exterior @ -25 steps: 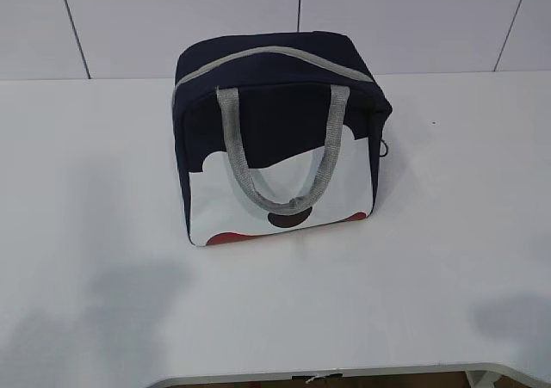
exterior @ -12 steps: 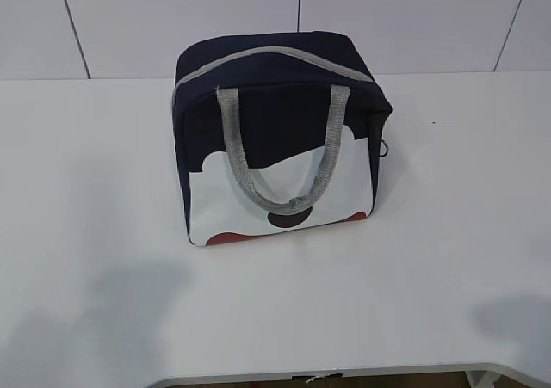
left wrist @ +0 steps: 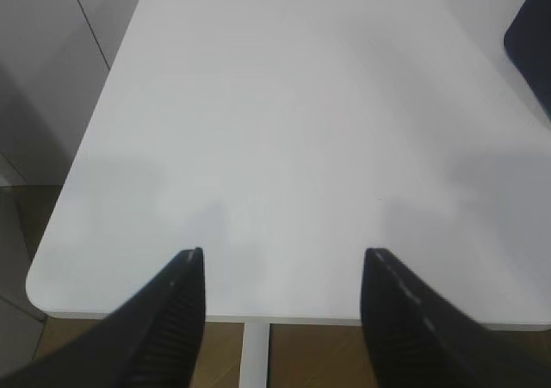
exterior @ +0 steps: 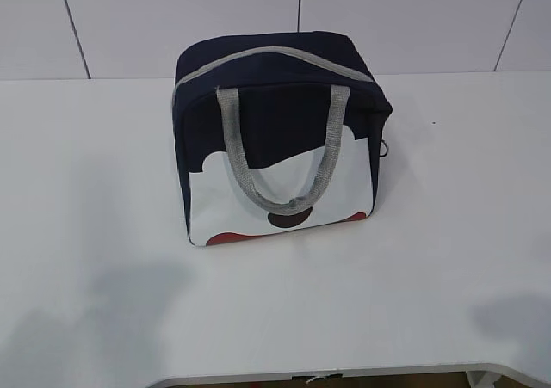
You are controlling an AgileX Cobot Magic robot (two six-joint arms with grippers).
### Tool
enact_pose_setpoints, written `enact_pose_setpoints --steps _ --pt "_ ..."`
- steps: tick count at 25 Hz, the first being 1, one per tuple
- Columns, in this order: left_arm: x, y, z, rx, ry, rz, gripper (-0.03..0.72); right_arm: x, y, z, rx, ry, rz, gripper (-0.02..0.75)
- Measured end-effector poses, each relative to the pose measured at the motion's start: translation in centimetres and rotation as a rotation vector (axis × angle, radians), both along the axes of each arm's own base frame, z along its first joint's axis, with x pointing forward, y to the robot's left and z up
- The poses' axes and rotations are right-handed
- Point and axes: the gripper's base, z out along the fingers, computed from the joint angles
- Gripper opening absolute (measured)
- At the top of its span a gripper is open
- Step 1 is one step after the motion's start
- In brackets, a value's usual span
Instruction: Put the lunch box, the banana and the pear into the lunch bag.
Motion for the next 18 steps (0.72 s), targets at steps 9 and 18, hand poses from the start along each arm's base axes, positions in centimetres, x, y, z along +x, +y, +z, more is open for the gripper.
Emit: enact_pose_setpoints --steps 9,18 --pt "0.0 0.0 0.0 0.0 0.0 0.0 0.414 0.0 0.0 0.0 0.0 0.0 0.0 0.476" --pt "0.0 0.0 0.0 0.0 0.0 0.0 0.414 0.0 0.0 0.0 0.0 0.0 0.0 0.476"
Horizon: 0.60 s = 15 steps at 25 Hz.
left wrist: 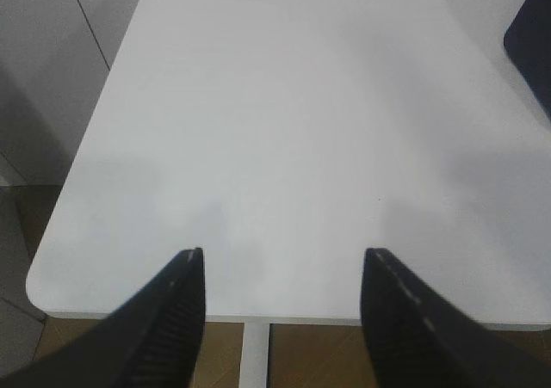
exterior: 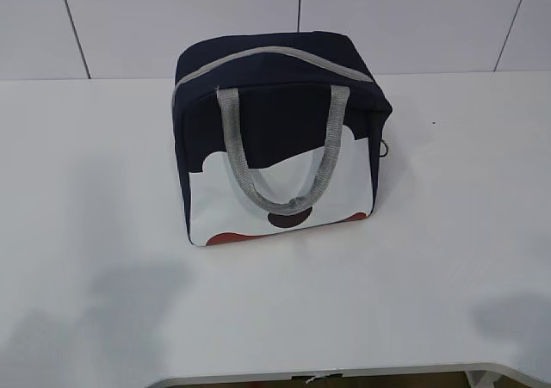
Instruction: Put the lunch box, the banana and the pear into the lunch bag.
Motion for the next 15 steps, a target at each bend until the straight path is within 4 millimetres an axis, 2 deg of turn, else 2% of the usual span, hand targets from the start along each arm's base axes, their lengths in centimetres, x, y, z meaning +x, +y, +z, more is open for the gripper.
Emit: enact_pose_setpoints --steps 15 --pt "0.0 0.0 0.0 0.0 0.0 0.0 0.414 0.0 0.0 0.01 0.0 -0.001 0.0 0.476"
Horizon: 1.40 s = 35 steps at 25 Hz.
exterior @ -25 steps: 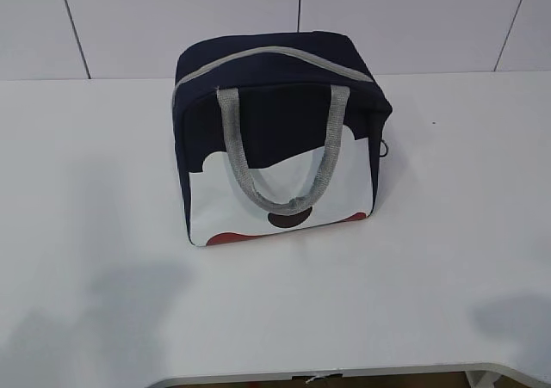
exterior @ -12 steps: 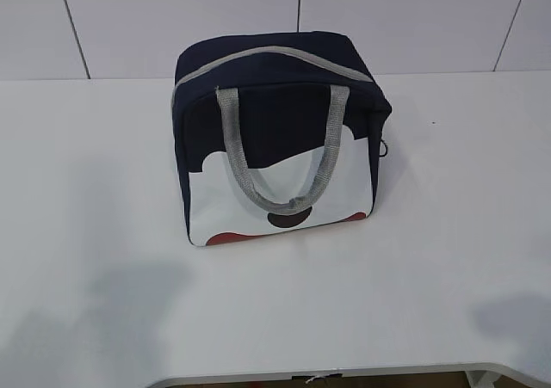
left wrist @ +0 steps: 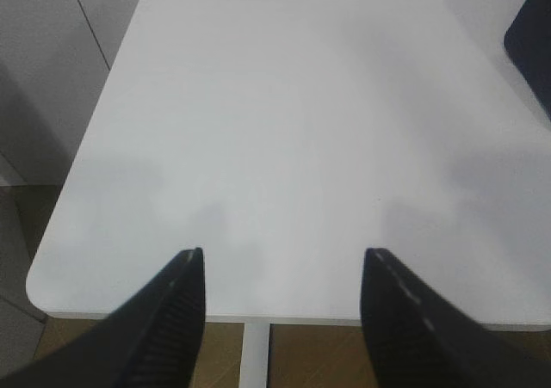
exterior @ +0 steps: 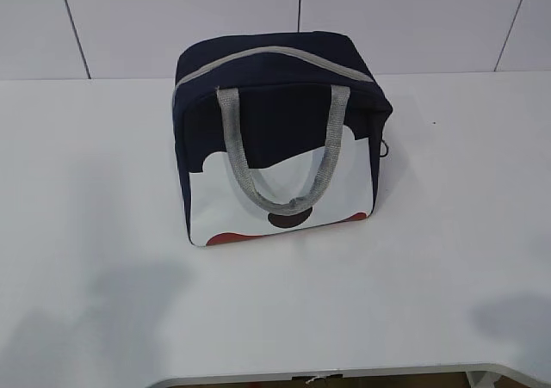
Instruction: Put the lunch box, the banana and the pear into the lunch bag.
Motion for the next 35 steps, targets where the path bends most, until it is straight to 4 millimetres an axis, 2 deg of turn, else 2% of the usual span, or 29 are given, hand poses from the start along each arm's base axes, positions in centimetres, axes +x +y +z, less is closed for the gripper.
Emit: enact_pose_setpoints --steps 35 --pt "0.0 0.0 0.0 0.0 0.0 0.0 0.414 0.0 0.0 0.0 0.0 0.0 0.0 0.475"
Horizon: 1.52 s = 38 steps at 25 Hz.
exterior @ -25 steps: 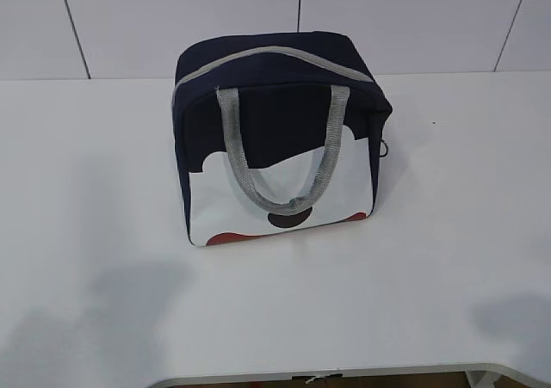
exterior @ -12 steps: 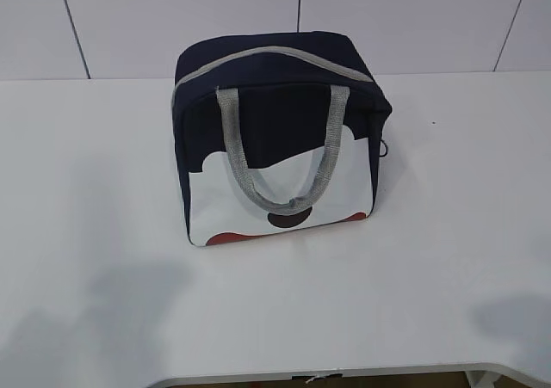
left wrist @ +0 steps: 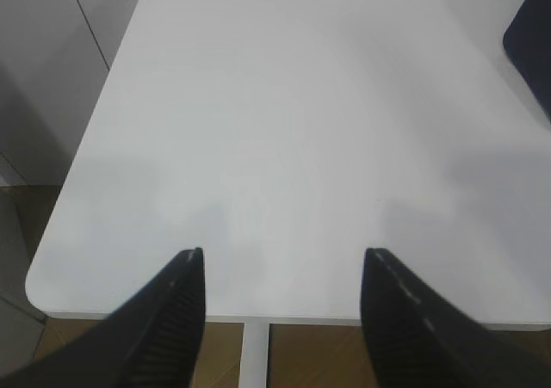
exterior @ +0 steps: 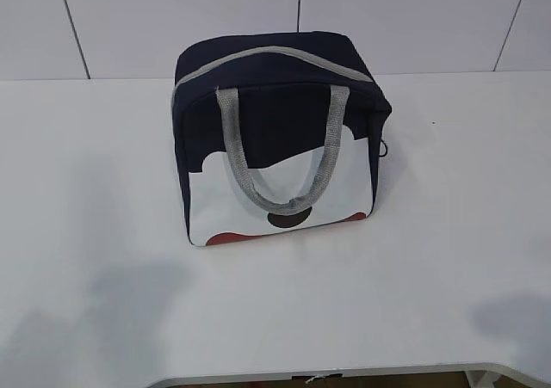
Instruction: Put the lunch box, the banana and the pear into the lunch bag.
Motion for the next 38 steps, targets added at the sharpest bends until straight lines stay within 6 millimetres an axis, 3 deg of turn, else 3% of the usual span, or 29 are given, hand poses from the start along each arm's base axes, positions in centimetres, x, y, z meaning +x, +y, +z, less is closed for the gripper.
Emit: enact_pose_setpoints --steps 38 --pt "0.0 0.0 0.0 0.0 0.0 0.0 0.414 0.0 0.0 0.0 0.0 0.0 0.0 0.476"
